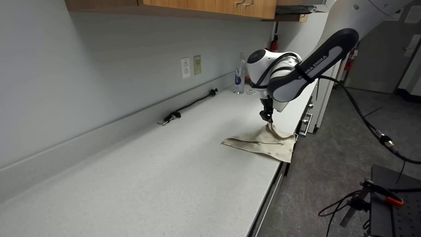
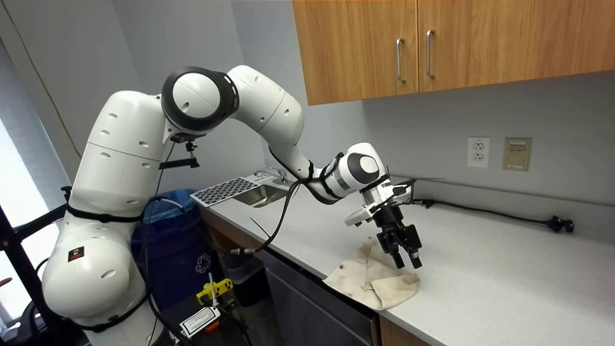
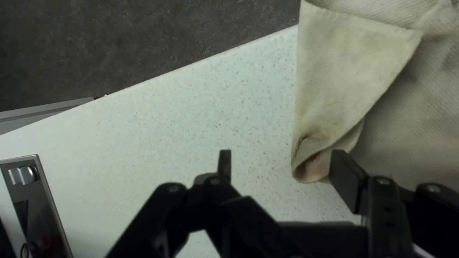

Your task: Unfold the towel and lay it flat on the countertop

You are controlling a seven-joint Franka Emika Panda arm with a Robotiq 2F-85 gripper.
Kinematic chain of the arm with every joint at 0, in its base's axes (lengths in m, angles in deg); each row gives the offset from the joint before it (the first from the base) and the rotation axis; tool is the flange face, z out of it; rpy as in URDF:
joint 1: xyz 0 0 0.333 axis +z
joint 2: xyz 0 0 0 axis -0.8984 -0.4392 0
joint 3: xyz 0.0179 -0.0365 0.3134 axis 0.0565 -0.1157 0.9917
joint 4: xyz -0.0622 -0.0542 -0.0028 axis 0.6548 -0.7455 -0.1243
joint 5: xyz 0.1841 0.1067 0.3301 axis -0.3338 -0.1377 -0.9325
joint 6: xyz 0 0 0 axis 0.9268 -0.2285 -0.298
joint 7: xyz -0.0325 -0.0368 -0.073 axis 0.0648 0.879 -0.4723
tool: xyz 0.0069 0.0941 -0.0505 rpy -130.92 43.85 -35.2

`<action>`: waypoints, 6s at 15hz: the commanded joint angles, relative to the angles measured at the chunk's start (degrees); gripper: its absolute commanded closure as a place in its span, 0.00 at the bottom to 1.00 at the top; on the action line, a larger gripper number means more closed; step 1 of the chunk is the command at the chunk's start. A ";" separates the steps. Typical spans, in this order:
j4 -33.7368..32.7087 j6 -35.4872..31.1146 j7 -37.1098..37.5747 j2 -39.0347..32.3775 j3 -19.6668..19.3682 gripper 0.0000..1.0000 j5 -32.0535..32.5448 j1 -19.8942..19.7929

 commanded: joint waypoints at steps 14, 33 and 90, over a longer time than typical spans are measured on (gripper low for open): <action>6.97 5.29 -4.46 3.68 3.02 0.00 -6.98 -0.45; 5.38 5.39 -3.10 0.69 0.88 0.00 -7.03 -0.71; 1.65 7.35 1.65 -2.19 1.94 0.00 -7.17 1.29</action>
